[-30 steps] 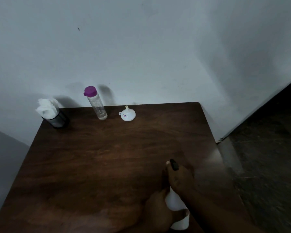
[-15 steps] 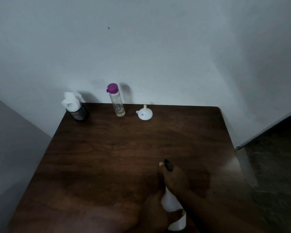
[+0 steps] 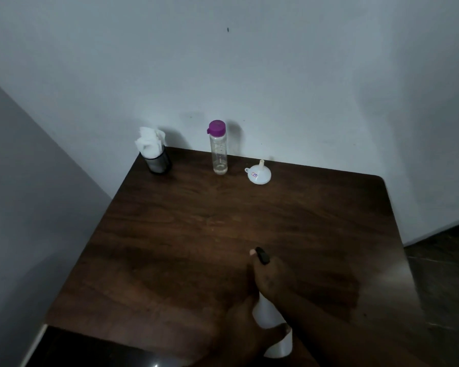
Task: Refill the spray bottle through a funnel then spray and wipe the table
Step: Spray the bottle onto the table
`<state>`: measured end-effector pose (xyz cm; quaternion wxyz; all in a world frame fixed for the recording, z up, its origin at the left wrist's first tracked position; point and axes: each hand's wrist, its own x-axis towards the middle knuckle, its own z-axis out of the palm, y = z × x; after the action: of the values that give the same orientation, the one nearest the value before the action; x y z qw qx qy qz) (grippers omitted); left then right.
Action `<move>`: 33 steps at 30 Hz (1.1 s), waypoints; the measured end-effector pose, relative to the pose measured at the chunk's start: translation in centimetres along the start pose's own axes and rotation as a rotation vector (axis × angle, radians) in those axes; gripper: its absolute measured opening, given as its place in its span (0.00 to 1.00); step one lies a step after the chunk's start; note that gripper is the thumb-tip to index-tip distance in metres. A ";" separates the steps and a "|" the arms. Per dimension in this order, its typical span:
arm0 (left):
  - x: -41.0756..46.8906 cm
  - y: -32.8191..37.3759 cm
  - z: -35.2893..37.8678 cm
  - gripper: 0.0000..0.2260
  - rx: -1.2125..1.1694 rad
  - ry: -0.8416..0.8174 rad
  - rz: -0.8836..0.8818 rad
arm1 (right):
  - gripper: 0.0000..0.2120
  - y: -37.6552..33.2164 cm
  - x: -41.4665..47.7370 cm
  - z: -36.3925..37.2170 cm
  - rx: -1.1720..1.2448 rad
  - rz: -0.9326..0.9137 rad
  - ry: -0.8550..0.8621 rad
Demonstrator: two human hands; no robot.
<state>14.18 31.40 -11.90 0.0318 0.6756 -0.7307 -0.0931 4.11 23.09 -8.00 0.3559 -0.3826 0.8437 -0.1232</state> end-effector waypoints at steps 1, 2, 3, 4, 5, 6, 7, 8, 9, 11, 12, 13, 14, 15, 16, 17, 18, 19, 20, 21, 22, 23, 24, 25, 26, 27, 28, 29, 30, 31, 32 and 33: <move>0.1 -0.9 0.4 0.32 -0.056 -0.135 -0.071 | 0.22 -0.4 -0.1 0.2 0.010 0.018 0.017; 0.0 -1.2 -0.4 0.30 -0.071 -0.214 -0.107 | 0.22 -0.8 -0.3 0.3 0.015 0.014 0.024; 0.1 -1.4 -0.2 0.28 -0.049 -0.229 -0.084 | 0.21 -1.2 -0.6 0.4 0.008 -0.007 0.010; -0.2 -1.6 0.3 0.27 -0.076 -0.225 -0.088 | 0.21 -1.4 -0.7 0.4 0.006 -0.037 -0.029; -0.1 -2.0 1.2 0.27 -0.101 -0.202 -0.098 | 0.22 -1.5 -0.7 0.6 0.017 -0.065 -0.085; 0.2 -2.2 0.9 0.28 -0.114 -0.196 -0.119 | 0.23 -1.7 -0.8 0.7 0.020 -0.095 -0.135; 0.5 -2.2 0.6 0.29 -0.125 -0.155 -0.145 | 0.23 -2.0 -0.8 1.0 0.022 -0.116 -0.156; 0.4 -2.3 0.0 0.28 -0.145 -0.148 -0.161 | 0.23 -2.3 -0.8 1.3 0.021 -0.141 -0.157; 0.4 -2.5 -0.8 0.28 -0.161 -0.154 -0.176 | 0.22 -2.6 -0.8 1.6 0.025 -0.164 -0.158; 0.6 -2.9 -1.9 0.30 -0.206 -0.141 -0.199 | 0.21 -3.5 -1.0 2.5 0.070 -0.200 -0.162; 0.8 -3.2 -2.3 0.31 -0.216 -0.135 -0.201 | 0.20 -3.9 -1.2 2.9 0.080 -0.194 -0.168; 0.9 -3.6 -2.3 0.32 -0.210 -0.147 -0.199 | 0.21 -4.3 -1.2 3.2 0.083 -0.188 -0.165; 0.8 -4.0 -2.4 0.31 -0.164 -0.155 -0.206 | 0.22 -4.5 -1.2 3.7 0.088 -0.180 -0.154; 0.5 -4.2 -2.5 0.30 -0.111 -0.133 -0.204 | 0.25 -4.4 -1.0 4.1 0.077 -0.175 -0.142; 0.5 -4.5 -2.6 0.31 -0.101 -0.131 -0.204 | 0.26 -4.7 -1.1 4.4 0.071 -0.187 -0.142; 0.6 -4.8 -2.8 0.33 -0.096 -0.148 -0.213 | 0.26 -4.8 -1.1 4.9 0.051 -0.192 -0.147; 0.5 -5.1 -2.7 0.33 -0.086 -0.155 -0.220 | 0.24 -5.1 -1.2 5.2 0.057 -0.207 -0.157; 0.6 -5.4 -2.6 0.31 -0.077 -0.152 -0.227 | 0.22 -5.5 -1.3 5.4 0.068 -0.214 -0.175; 0.4 -5.7 -2.5 0.29 -0.066 -0.147 -0.231 | 0.20 -5.7 -1.4 5.6 0.098 -0.223 -0.187; 0.4 -5.8 -2.6 0.28 -0.055 -0.141 -0.226 | 0.20 -6.0 -1.5 5.9 0.119 -0.222 -0.196; 0.4 -5.9 -3.0 0.29 -0.056 -0.134 -0.226 | 0.19 -6.2 -1.7 6.0 0.136 -0.231 -0.202; 0.5 -6.1 -3.4 0.29 -0.061 -0.128 -0.231 | 0.20 -6.5 -1.9 6.2 0.131 -0.237 -0.215; 0.6 -6.3 -3.8 0.30 -0.067 -0.122 -0.245 | 0.22 -6.7 -1.9 6.5 0.121 -0.253 -0.223; 0.7 -6.5 -4.2 0.30 -0.070 -0.114 -0.258 | 0.24 -6.9 -1.9 6.7 0.100 -0.266 -0.227; 0.7 -6.9 -4.3 0.31 -0.086 -0.124 -0.264 | 0.26 -7.2 -1.9 7.0 0.080 -0.282 -0.233; 0.6 -7.2 -4.6 0.32 -0.099 -0.145 -0.276 | 0.28 -7.5 -2.0 7.0 0.060 -0.305 -0.241; 0.6 -7.5 -4.6 0.31 -0.105 -0.134 -0.284 | 0.30 -7.9 -2.2 7.1 0.044 -0.322 -0.255; 0.6 -7.9 -4.3 0.27 -0.095 -0.114 -0.293 | 0.32 -8.2 -2.5 7.4 0.021 -0.330 -0.263; 0.4 -8.2 -3.9 0.25 -0.078 -0.092 -0.300 | 0.32 -8.5 -2.8 7.5 -0.016 -0.348 -0.242; 0.2 -8.6 -3.7 0.25 -0.062 -0.094 -0.308 | 0.29 -8.9 -3.2 7.8 -0.082 -0.390 -0.144; 0.3 -8.9 -3.7 0.25 -0.059 -0.097 -0.313 | 0.24 -9.3 -3.4 8.0 -0.153 -0.451 0.009; 0.2 -9.3 -3.6 0.26 -0.062 -0.099 -0.314 | 0.21 -9.9 -3.8 8.3 -0.191 -0.495 0.108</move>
<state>23.92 30.17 -10.01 0.0016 0.7748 -0.6135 -0.1526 17.08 19.72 -7.26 0.2316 -0.6019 0.7500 -0.1465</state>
